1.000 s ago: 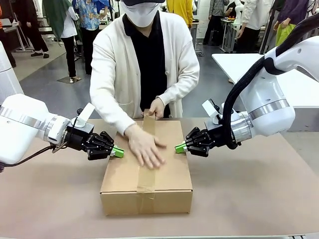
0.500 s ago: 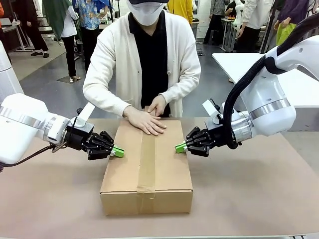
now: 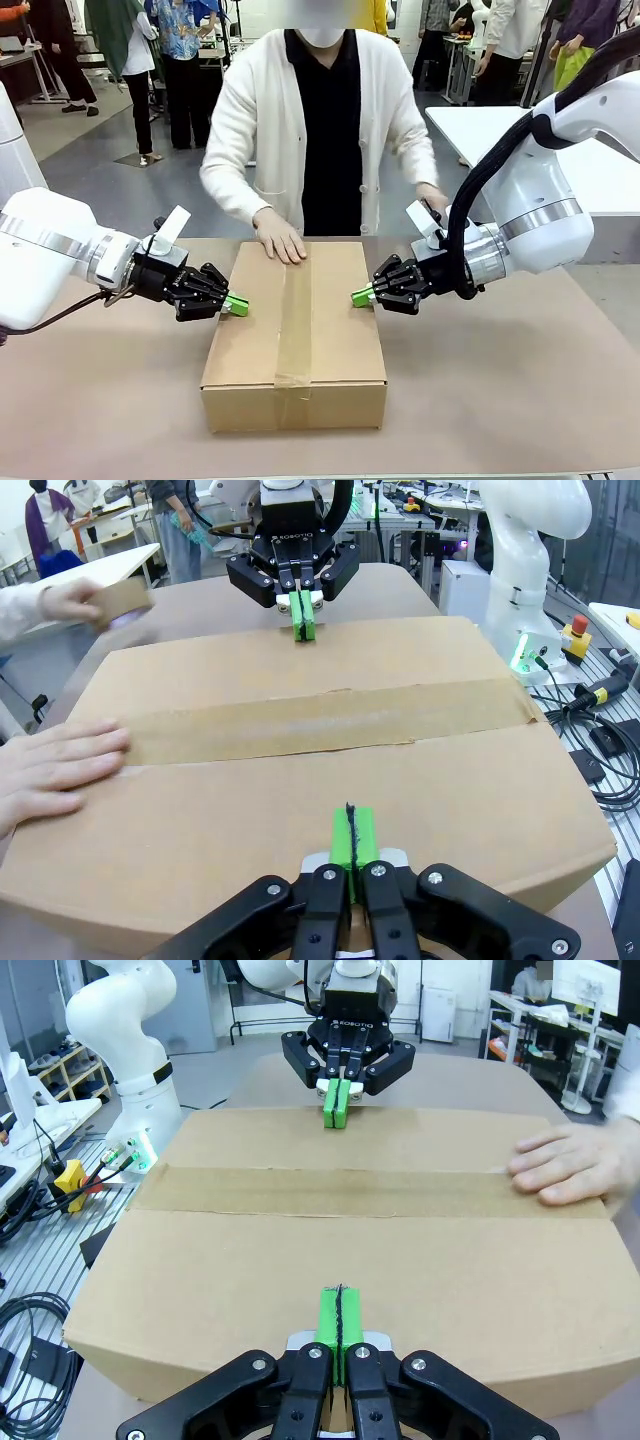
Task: Wrap the clocks to prevent damage.
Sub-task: After the human seals the box with tape, release both hands from the side flaps of the Package Box.
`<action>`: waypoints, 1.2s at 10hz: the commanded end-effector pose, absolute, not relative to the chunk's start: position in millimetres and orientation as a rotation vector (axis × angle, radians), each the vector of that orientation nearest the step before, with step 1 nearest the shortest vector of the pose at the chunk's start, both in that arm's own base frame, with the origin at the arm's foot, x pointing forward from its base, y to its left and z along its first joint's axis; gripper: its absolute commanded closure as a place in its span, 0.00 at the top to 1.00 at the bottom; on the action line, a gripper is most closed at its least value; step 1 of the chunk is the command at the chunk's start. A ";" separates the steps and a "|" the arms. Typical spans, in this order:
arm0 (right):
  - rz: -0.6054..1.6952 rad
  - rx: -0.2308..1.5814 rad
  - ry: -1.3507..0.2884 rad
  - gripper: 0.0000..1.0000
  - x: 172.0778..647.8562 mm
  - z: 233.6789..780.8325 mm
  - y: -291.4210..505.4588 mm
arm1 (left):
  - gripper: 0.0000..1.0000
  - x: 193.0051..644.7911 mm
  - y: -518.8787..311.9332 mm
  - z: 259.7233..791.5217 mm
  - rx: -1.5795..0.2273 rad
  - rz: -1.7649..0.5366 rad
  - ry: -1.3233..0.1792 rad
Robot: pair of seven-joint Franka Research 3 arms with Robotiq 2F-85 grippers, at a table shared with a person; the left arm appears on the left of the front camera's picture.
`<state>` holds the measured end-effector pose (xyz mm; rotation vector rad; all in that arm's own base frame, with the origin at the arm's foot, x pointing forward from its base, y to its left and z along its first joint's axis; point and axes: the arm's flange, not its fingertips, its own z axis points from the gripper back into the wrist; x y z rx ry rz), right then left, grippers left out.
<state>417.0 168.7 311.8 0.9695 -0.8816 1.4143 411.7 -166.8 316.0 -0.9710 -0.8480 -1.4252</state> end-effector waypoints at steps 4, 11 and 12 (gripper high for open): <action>1.408 0.969 -0.876 0.01 416.0 308.3 169.4 | 0.00 411.4 -166.7 312.2 -0.958 -1.428 -0.849; 1.446 0.715 -0.888 0.01 381.3 486.5 112.4 | 0.00 393.3 -111.3 466.6 -0.851 -1.603 -0.724; 1.422 0.637 -0.861 0.01 364.1 521.6 98.5 | 0.00 383.6 -100.5 503.6 -0.784 -1.620 -0.681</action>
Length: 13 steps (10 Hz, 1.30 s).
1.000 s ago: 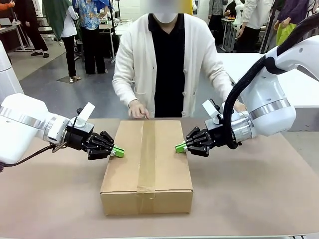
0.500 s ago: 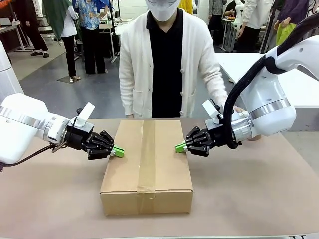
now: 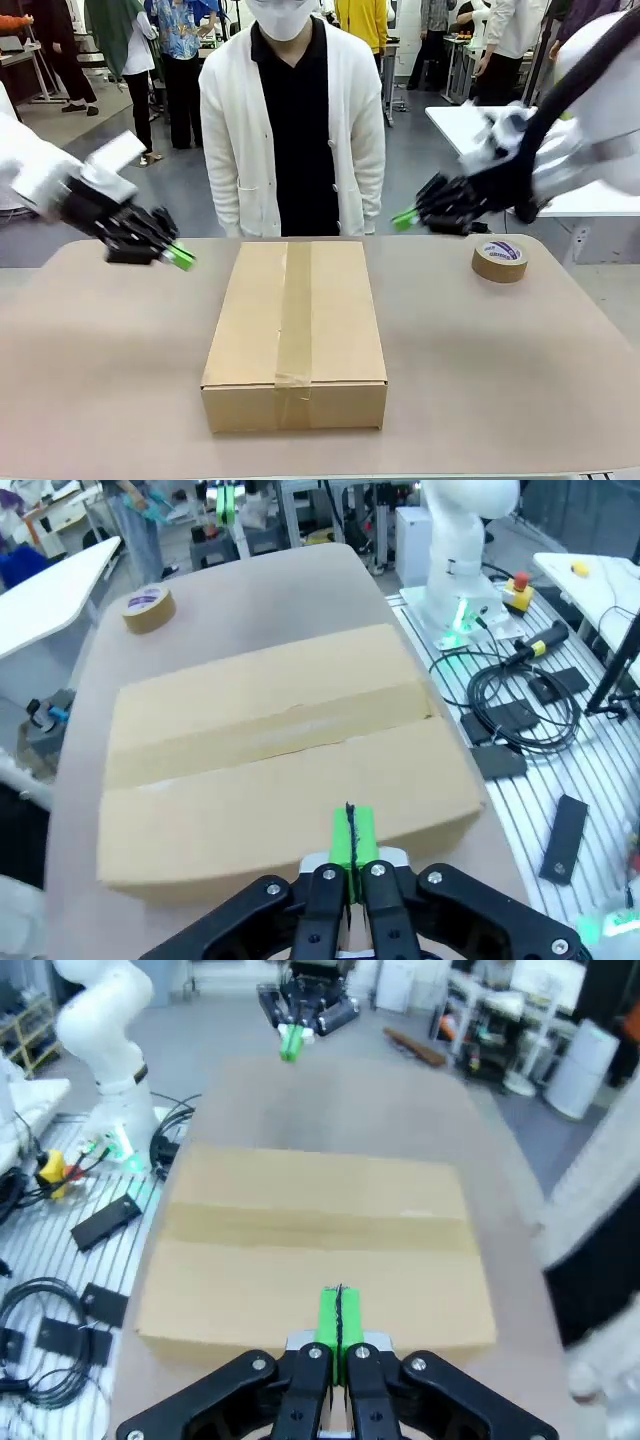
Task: Wrap the clocks to prevent damage.
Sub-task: After the human seals the box with tape, release both hands from the side flaps of the Package Box.
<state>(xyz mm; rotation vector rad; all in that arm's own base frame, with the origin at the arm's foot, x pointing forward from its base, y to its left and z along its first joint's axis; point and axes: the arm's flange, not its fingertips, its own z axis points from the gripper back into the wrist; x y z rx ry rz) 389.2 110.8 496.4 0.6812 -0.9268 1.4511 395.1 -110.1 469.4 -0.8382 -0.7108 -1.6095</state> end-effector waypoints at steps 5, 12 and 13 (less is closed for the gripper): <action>1.282 0.436 -0.684 0.01 296.1 583.4 59.6 | 0.00 333.5 -51.0 601.3 -0.520 -1.554 -0.543; 1.292 0.400 -0.723 0.01 300.4 588.8 56.2 | 0.00 328.8 -51.7 603.2 -0.516 -1.574 -0.576; 1.292 0.400 -0.723 0.01 300.4 588.8 56.2 | 0.00 328.8 -51.7 603.2 -0.516 -1.574 -0.576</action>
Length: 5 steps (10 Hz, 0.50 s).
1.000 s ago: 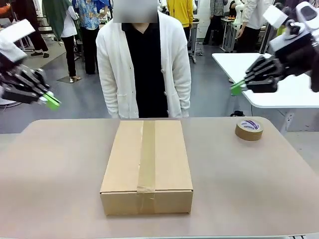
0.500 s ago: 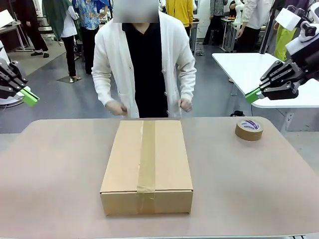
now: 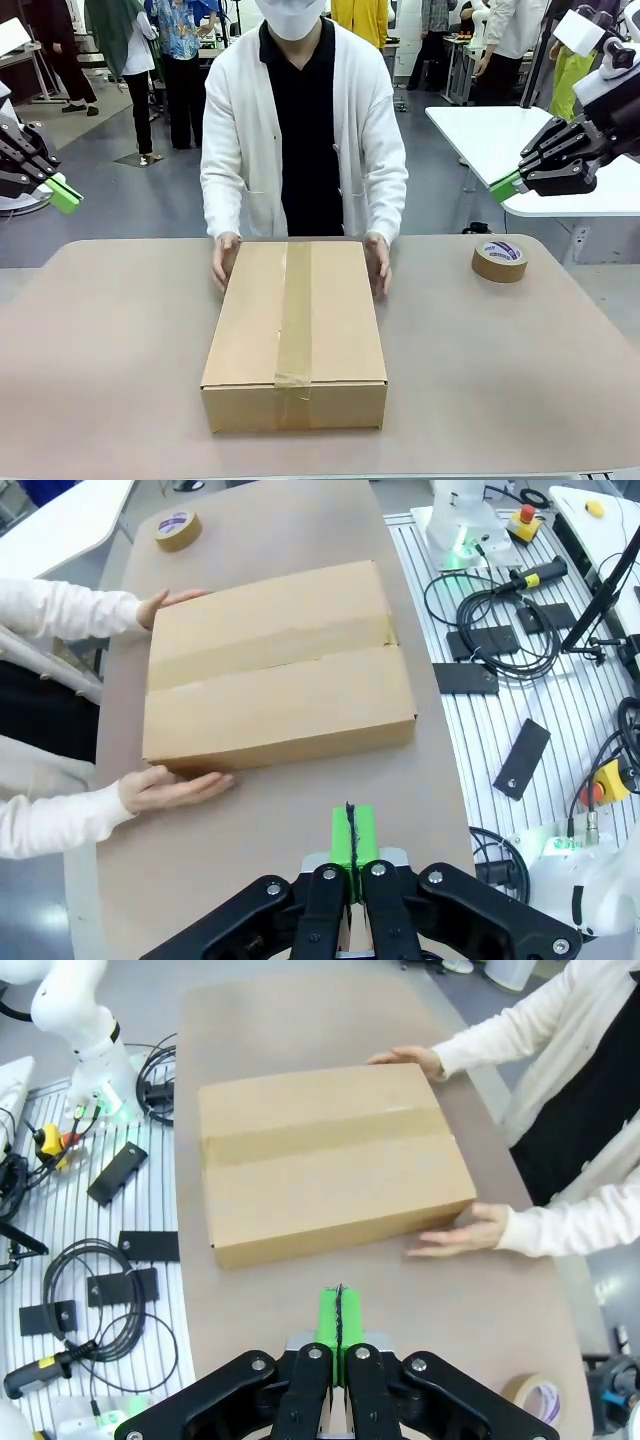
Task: Wrap the clocks to prevent damage.
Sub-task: After the human seals the box with tape, release both hands from the side flaps of the Package Box.
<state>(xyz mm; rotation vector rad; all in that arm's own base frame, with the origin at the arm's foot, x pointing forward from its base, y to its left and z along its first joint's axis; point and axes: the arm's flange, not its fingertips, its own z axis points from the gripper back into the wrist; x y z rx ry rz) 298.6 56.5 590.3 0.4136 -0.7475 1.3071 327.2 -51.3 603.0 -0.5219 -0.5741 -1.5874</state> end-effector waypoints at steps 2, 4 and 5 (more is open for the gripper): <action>1.292 0.400 -0.723 0.01 300.4 588.8 56.2 | 0.00 328.8 -51.7 603.2 -0.516 -1.574 -0.576; 1.292 0.400 -0.723 0.01 300.4 588.8 56.2 | 0.00 328.8 -51.7 603.2 -0.516 -1.574 -0.576; 1.292 0.400 -0.723 0.01 300.4 588.8 56.2 | 0.00 328.8 -51.7 603.2 -0.516 -1.574 -0.576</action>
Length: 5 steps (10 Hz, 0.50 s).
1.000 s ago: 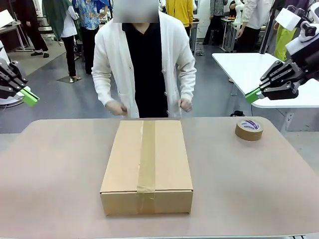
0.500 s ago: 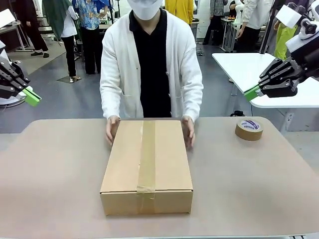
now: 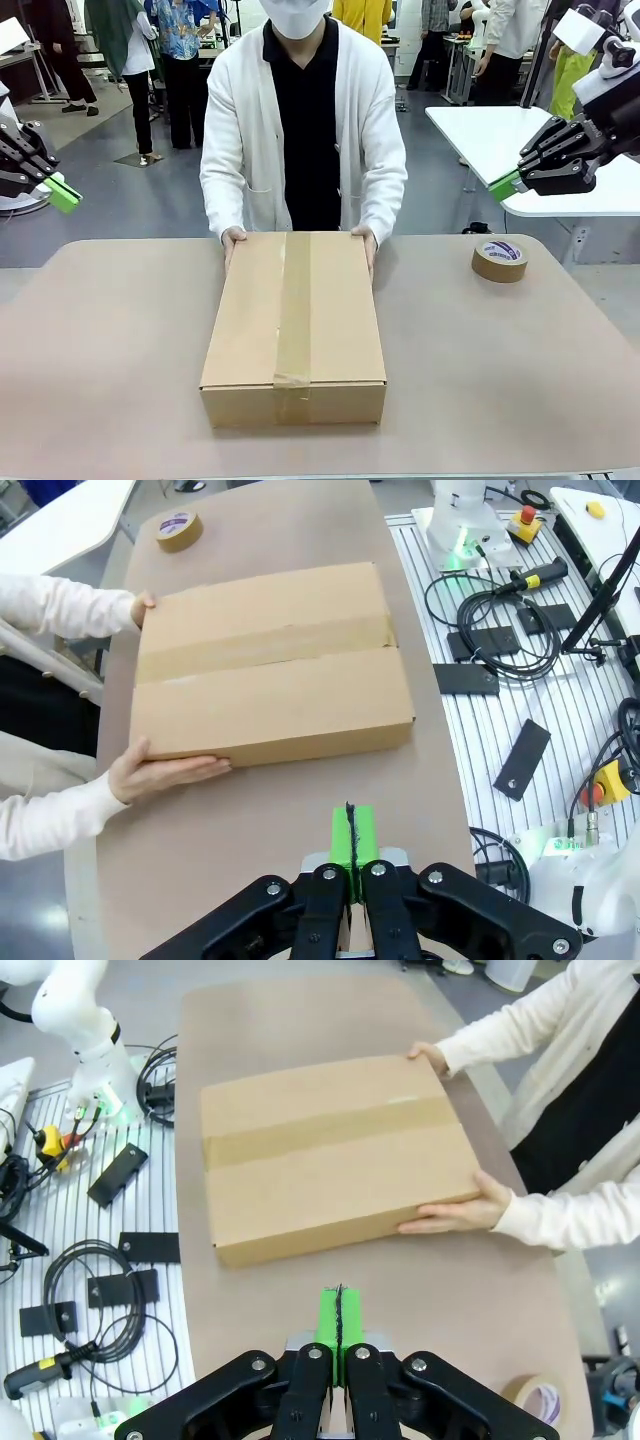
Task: Wrap the clocks to prevent damage.
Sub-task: After the human seals the box with tape, release both hands from the side flaps of the Package Box.
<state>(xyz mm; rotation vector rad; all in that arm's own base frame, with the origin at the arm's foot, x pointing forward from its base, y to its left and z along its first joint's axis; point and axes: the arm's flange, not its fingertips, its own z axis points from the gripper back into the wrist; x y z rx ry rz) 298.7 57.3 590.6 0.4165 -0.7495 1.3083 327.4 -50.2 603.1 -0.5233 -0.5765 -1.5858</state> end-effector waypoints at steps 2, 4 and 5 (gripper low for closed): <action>1.306 0.429 -0.764 0.26 281.9 588.3 47.0 | 0.32 324.1 -39.0 607.6 -0.500 -1.531 -0.646; 1.282 0.455 -0.751 0.86 278.2 582.7 37.4 | 0.89 325.4 -30.2 608.7 -0.537 -1.487 -0.667; 1.288 0.459 -0.751 1.00 276.5 583.3 38.3 | 1.00 326.4 -30.5 609.7 -0.534 -1.493 -0.654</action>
